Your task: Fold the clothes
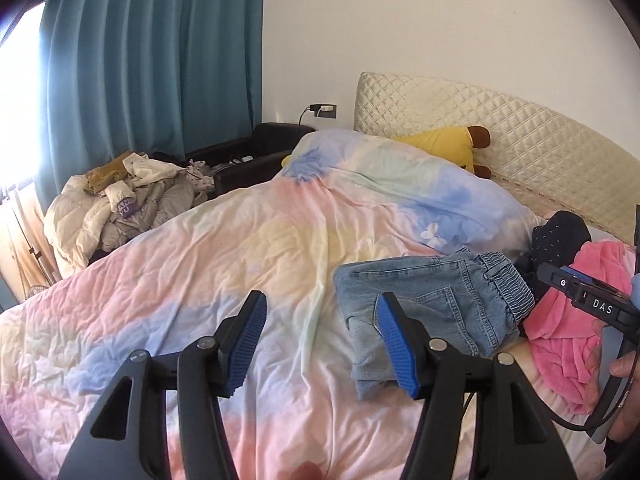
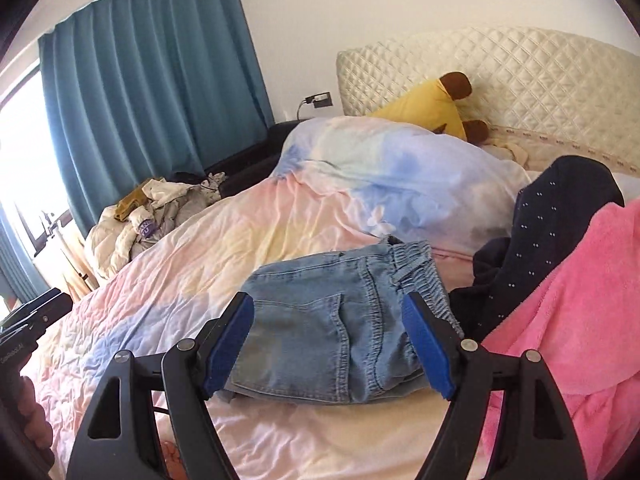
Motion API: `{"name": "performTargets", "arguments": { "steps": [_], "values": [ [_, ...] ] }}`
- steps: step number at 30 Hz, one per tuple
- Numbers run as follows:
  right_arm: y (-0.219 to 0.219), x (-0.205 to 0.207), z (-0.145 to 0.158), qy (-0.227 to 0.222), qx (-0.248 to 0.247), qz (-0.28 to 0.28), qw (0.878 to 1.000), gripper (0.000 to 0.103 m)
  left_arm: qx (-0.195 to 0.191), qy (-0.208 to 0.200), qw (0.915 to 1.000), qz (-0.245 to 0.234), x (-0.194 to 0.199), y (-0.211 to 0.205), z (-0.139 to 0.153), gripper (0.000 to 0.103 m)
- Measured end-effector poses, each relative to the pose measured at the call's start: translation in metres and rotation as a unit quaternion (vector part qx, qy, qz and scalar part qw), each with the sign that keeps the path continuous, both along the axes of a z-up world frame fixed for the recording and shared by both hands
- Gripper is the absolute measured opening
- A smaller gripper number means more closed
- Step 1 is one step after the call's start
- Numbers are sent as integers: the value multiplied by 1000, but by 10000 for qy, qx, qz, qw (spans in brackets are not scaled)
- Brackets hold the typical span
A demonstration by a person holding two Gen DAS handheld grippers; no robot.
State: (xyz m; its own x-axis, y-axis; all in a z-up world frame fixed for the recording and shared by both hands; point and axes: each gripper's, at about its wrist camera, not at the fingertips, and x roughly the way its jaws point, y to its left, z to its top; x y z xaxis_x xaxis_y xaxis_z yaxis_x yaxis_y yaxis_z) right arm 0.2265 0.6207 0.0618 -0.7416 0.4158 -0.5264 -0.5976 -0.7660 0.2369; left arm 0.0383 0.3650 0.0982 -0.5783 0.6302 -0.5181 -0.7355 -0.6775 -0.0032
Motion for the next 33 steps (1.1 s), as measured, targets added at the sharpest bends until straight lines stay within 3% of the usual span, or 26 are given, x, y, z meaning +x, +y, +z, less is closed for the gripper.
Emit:
{"name": "performTargets", "arguments": {
  "steps": [10,18,33],
  "values": [
    [-93,-31,34,68,313,828,9960,78,229,90,9970,739,3,-89,30,59],
    [-169,-59,48,254,384,1469,9881,78,202,262,9903,1347,7,-170,37,59],
    [-310,-134,51,414,574,2814,9570,78,44,298,9652,2598,3,-305,22,59]
  ]
}}
